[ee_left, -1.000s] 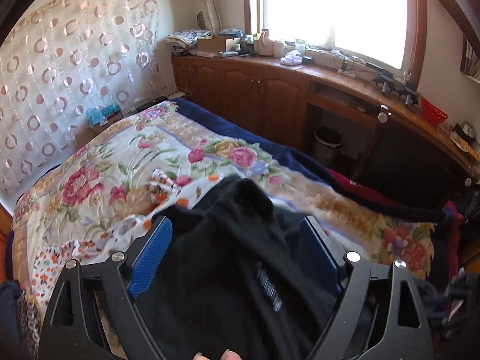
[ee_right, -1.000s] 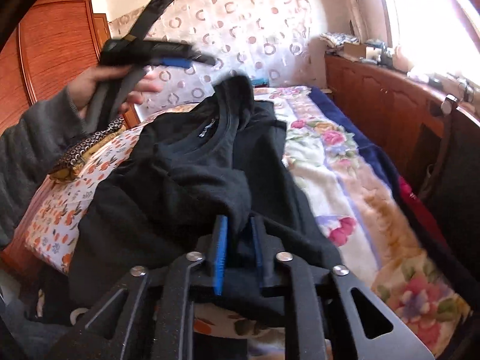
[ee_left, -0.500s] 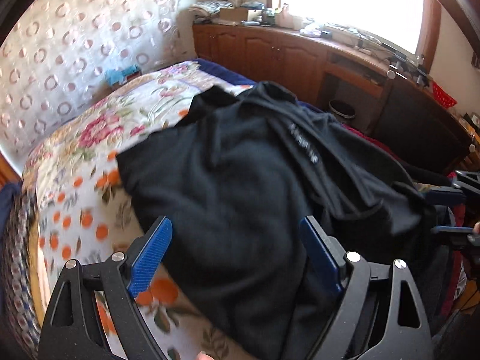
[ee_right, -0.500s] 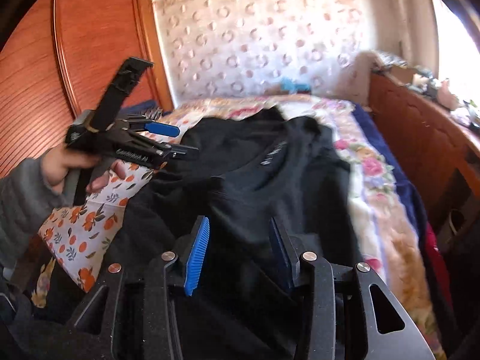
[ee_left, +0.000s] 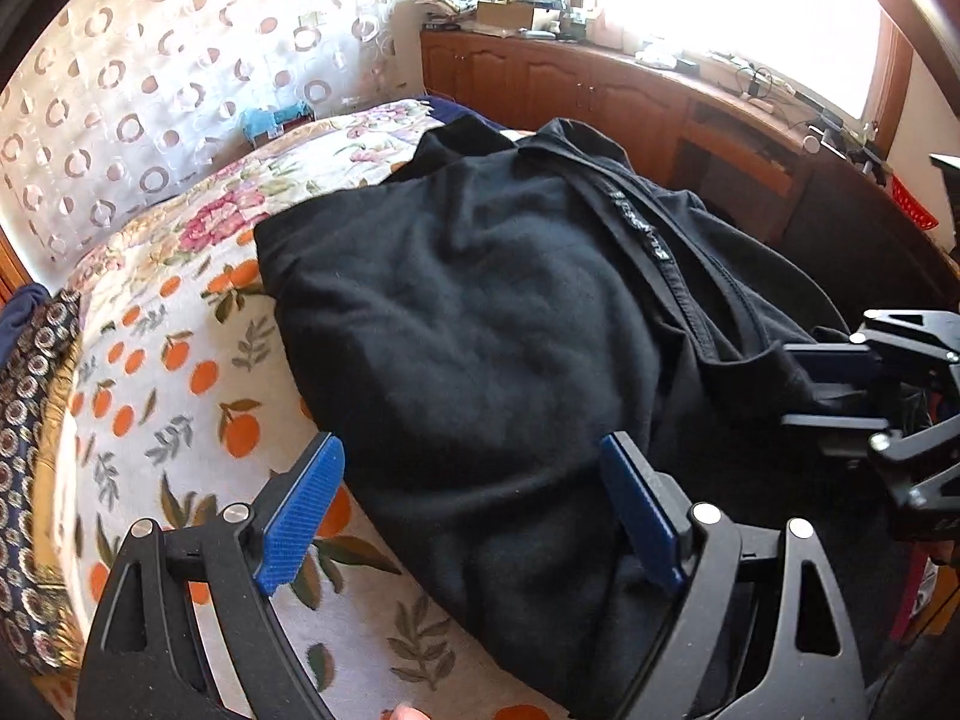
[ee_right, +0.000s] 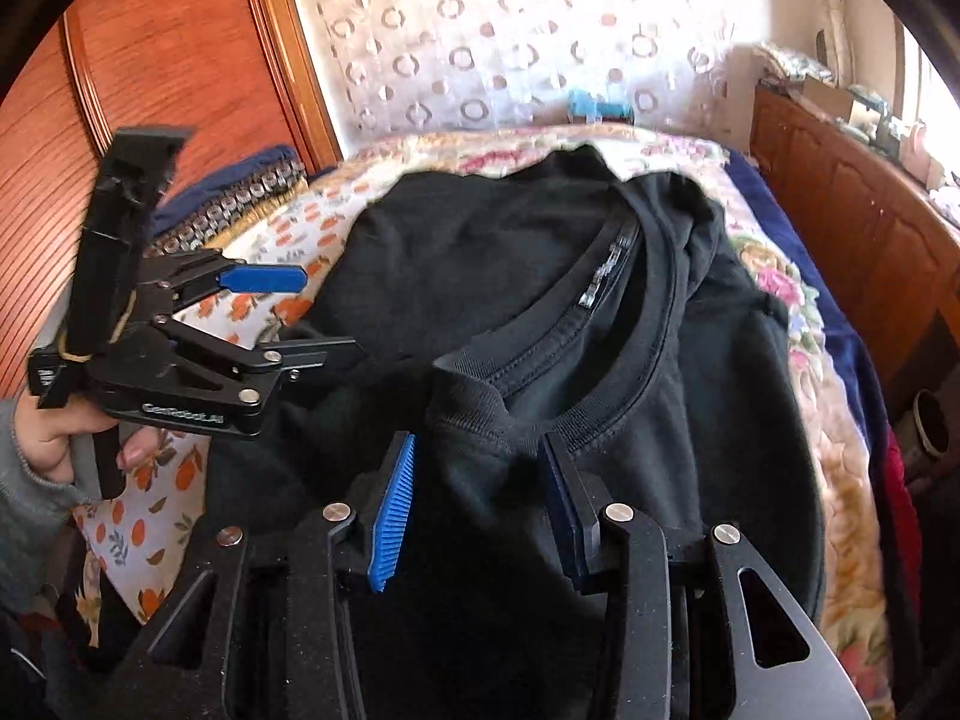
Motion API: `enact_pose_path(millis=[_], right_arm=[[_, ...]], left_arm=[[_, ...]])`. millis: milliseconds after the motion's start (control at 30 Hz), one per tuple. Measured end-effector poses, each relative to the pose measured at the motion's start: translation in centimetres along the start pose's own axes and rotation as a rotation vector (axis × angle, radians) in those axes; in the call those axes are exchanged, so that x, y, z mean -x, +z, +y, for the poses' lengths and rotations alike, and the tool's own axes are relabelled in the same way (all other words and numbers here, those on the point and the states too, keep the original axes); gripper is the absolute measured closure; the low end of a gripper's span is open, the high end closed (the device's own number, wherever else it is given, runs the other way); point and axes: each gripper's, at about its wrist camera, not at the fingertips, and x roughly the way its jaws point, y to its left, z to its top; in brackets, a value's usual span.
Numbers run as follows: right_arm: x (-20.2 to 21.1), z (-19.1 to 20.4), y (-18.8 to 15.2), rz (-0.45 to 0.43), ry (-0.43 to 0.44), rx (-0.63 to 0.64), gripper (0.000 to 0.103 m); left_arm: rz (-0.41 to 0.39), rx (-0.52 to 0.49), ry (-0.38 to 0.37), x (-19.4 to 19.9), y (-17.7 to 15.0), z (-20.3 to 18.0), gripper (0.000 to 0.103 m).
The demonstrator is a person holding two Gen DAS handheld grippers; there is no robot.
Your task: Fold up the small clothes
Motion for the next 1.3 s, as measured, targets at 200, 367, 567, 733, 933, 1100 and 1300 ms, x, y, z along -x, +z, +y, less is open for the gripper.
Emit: enact_pose_path(millis=[200,367,567,733,933,1100,1300], right_arm=[[3.2,-2.0,0.8,-0.057,-0.037,-0.023,0.1],[10.8,-7.4,-0.2,-0.184,-0.236,-0.119,0.1],[13.5,-14.4,-3.8,-0.106,-0.364,-0.253,0.1],[12.5,-15.6,-4.7,-0.043,-0.311,-0.272,0.093],[15.0,-15.3,-5.3,-0.146,-0.258,-0.308,0.055],[16.4,-13.6,-6.5,-0.217,-0.16,-0.311,0.054],[12.8,-13.8,-7.2,-0.095,-0.137,-0.343,0.054]], left_arm=[[0.011,0.002,-0.009,-0.7,-0.7,0.1,0.016],[0.01,0.015,-0.012,-1.0,-1.7,0.2,0.015],[-0.008,0.009,-0.008,-0.7,-2.4,-0.1,0.015],[0.018,0.022,0.002,-0.2,-2.9,0.1,0.015],[-0.025,0.065,-0.028,4.3,-5.4,-0.9,0.02],[-0.058,0.124,-0.065,7.5,-8.3,-3.0,0.02],[-0.041,0.186,-0.117,9.3,-12.0,-5.1,0.021]])
